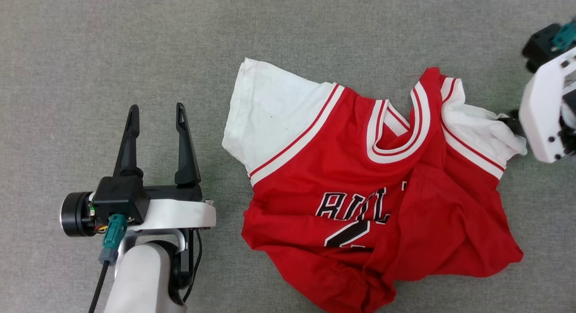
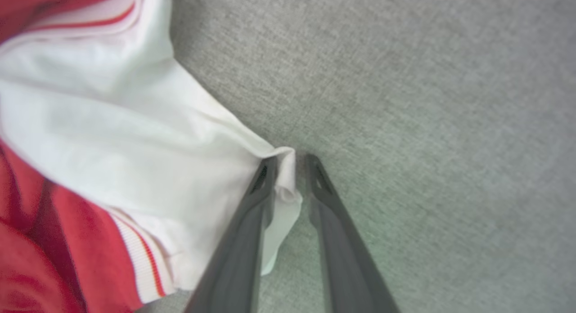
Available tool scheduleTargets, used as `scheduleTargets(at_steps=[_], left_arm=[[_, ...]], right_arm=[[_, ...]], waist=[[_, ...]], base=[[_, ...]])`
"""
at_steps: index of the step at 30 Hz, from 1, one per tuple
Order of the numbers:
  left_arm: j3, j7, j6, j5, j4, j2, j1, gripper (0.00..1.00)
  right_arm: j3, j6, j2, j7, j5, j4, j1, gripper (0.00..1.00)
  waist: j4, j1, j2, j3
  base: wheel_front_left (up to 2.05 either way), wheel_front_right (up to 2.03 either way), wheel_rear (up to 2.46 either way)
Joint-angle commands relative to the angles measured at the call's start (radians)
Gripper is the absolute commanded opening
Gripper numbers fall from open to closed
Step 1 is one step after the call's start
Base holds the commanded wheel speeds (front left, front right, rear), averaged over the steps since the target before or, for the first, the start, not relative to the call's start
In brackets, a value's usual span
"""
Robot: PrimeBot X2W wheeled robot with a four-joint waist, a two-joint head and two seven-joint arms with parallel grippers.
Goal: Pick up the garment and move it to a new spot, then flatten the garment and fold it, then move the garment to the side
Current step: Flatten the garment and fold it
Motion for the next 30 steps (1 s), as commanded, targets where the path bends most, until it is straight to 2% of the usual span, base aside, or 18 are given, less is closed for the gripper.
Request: scheduleTargets(at_steps=[1, 10, 17, 21, 26, 30], left_arm=[[0.005, -0.002, -0.002, 0.006, 0.003, 0.0, -0.009, 1.0], [0.035, -0.002, -0.049, 0.028, 0.018, 0.025, -0.017, 1.0], [0.042, 0.007, -0.163, 0.001, 0.144, 0.12, -0.142, 1.0], [0.016, 0.134, -0.229, -0.019, 0.221, 0.196, -0.282, 1.0], [-0.08, 0.345, -0.26, -0.075, 0.263, 0.289, -0.47, 1.0], [-0.26, 0.552, -0.26, -0.209, 0.294, 0.389, -0.603, 1.0]], right_arm=[[0.051, 0.012, 0.047, 0.006, 0.002, -0.003, 0.086, 0.0], [0.031, 0.007, -0.066, -0.119, -0.019, -0.078, 0.021, 0.0], [0.018, 0.007, -0.203, -0.229, 0.015, -0.218, 0.069, 0.0], [0.011, 0.007, -0.249, -0.275, 0.014, -0.284, 0.1, 0.0], [-0.004, 0.007, -0.261, -0.306, -0.008, -0.326, 0.121, 0.0], [-0.021, 0.007, -0.247, -0.318, -0.028, -0.34, 0.126, 0.0]], waist=[[-0.005, 0.0002, 0.0, -0.011], [-0.029, 0.0002, 0.0, -0.124], [-0.054, 0.0002, 0.0, -0.172], [-0.081, 0.0002, 0.0, -0.17], [-0.115, 0.0002, 0.0, -0.146], [-0.138, 0.0002, 0.0, -0.118]], base=[[0.0, 0.0, 0.0], [0.0, 0.0, 0.0], [0.0, 0.0, 0.0], [0.0, 0.0, 0.0], [0.0, 0.0, 0.0], [0.0, 0.0, 0.0]])
